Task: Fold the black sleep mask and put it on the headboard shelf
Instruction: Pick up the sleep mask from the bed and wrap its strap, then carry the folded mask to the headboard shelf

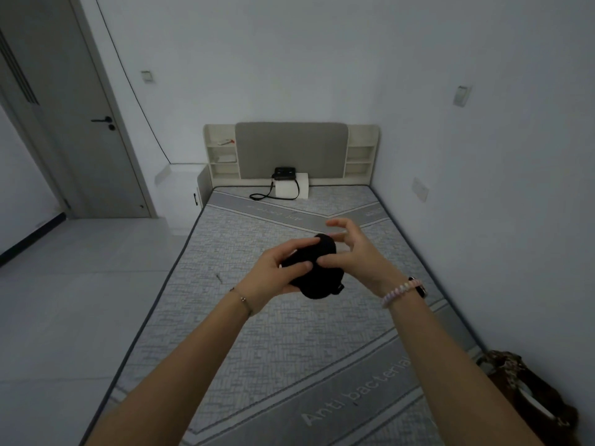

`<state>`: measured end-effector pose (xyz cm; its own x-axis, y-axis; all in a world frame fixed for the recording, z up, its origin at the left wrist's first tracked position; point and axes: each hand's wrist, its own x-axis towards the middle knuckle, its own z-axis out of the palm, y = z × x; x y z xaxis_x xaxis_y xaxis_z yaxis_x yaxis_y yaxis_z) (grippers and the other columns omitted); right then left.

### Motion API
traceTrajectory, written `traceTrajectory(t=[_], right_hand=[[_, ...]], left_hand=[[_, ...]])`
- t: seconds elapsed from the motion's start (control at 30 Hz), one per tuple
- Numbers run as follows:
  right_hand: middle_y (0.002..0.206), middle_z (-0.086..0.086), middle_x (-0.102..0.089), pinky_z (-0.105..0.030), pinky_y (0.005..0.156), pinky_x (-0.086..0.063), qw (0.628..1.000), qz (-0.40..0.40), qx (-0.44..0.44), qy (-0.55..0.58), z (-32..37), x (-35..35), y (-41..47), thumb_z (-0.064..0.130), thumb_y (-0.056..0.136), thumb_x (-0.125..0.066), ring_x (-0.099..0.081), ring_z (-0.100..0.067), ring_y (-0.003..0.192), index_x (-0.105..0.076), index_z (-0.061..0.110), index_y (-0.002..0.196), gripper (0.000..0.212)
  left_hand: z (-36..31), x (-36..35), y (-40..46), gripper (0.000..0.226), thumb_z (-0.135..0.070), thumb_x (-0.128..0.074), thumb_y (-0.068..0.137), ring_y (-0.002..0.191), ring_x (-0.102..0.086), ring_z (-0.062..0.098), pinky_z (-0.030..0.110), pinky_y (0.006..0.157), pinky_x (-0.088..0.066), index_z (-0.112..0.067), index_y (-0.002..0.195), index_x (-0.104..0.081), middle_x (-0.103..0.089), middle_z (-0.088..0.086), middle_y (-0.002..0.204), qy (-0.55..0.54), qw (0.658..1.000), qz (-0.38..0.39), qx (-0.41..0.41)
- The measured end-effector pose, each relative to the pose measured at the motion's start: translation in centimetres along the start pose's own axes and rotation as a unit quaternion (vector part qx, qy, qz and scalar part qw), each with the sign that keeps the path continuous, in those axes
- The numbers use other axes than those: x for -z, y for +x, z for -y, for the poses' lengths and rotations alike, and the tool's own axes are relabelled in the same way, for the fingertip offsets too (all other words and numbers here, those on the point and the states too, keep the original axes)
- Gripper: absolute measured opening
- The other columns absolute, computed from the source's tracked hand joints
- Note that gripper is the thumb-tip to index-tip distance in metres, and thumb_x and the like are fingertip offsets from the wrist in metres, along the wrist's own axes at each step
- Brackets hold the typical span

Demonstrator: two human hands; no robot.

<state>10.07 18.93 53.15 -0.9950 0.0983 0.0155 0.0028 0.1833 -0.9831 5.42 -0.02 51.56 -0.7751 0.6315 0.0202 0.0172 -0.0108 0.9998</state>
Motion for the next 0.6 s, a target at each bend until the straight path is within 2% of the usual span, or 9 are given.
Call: traceTrajectory(t=[0.07, 0.13, 0.23, 0.33, 0.5, 0.6], right_hand=[[0.137, -0.002, -0.048, -0.043, 0.093, -0.057, 0.997, -0.046, 0.029, 0.052, -0.1, -0.1, -1.0, 0.011, 0.078, -0.08, -0.064, -0.015, 0.107, -0.053, 0.036, 0.127, 0.061], [0.141, 0.003, -0.044, -0.047, 0.098, -0.055, 0.994, -0.048, 0.041, 0.086, -0.6, -0.6, -2.3, 0.018, 0.08, -0.079, -0.058, -0.008, 0.114, -0.057, 0.042, 0.125, 0.055], [0.14, 0.003, -0.052, -0.048, 0.095, -0.057, 0.992, -0.025, 0.048, 0.116, -1.7, -1.9, -3.3, 0.016, 0.083, -0.077, -0.056, -0.016, 0.126, -0.063, 0.039, 0.122, 0.047], [0.133, -0.007, -0.06, -0.043, 0.088, -0.06, 0.985, -0.059, 0.073, 0.145, -2.4, -2.6, -3.3, 0.007, 0.087, -0.071, -0.064, -0.023, 0.118, -0.067, 0.027, 0.121, 0.04], [0.126, -0.005, -0.066, -0.039, 0.087, -0.061, 0.984, -0.078, 0.09, 0.131, -2.7, -1.8, -3.1, -0.003, 0.089, -0.065, -0.07, -0.018, 0.109, -0.067, 0.017, 0.124, 0.041], [0.126, -0.005, -0.066, -0.041, 0.088, -0.06, 0.984, -0.069, 0.084, 0.14, -3.2, -1.4, -3.0, -0.006, 0.086, -0.066, -0.07, -0.019, 0.108, -0.067, 0.016, 0.123, 0.042]], left_hand=[[0.4, 0.2, 0.2, 0.044, -0.001, -0.062, 0.093, 0.124, -0.062, 0.03, 0.05, 0.096, -0.057, -0.029, 0.127, -0.066, -0.062, 0.006, 0.136, -0.061, 0.996, -0.06, -0.023], [0.6, 0.2, 0.4, 0.046, -0.001, -0.064, 0.092, 0.123, -0.062, 0.029, 0.05, 0.094, -0.058, -0.028, 0.129, -0.064, -0.061, 0.006, 0.136, -0.109, 0.986, -0.112, -0.05], [0.5, -0.5, 0.4, 0.047, 0.0, -0.065, 0.091, 0.12, -0.064, 0.026, 0.046, 0.09, -0.061, -0.025, 0.131, -0.063, -0.063, 0.004, 0.133, -0.113, 0.979, -0.149, -0.084], [0.5, -1.3, 0.1, 0.048, 0.0, -0.066, 0.09, 0.118, -0.065, 0.026, 0.045, 0.089, -0.061, -0.026, 0.131, -0.063, -0.064, 0.005, 0.131, -0.104, 0.979, -0.15, -0.093], [0.9, -0.9, -0.7, 0.056, 0.005, -0.065, 0.088, 0.117, -0.067, 0.03, 0.047, 0.093, -0.059, -0.03, 0.132, -0.062, -0.065, 0.015, 0.128, -0.08, 0.987, -0.122, -0.063], [1.1, -0.6, -1.5, 0.061, 0.0, -0.07, 0.086, 0.11, -0.07, 0.026, 0.035, 0.084, -0.062, -0.037, 0.134, -0.059, -0.068, 0.01, 0.126, -0.002, 0.991, -0.118, -0.06]])
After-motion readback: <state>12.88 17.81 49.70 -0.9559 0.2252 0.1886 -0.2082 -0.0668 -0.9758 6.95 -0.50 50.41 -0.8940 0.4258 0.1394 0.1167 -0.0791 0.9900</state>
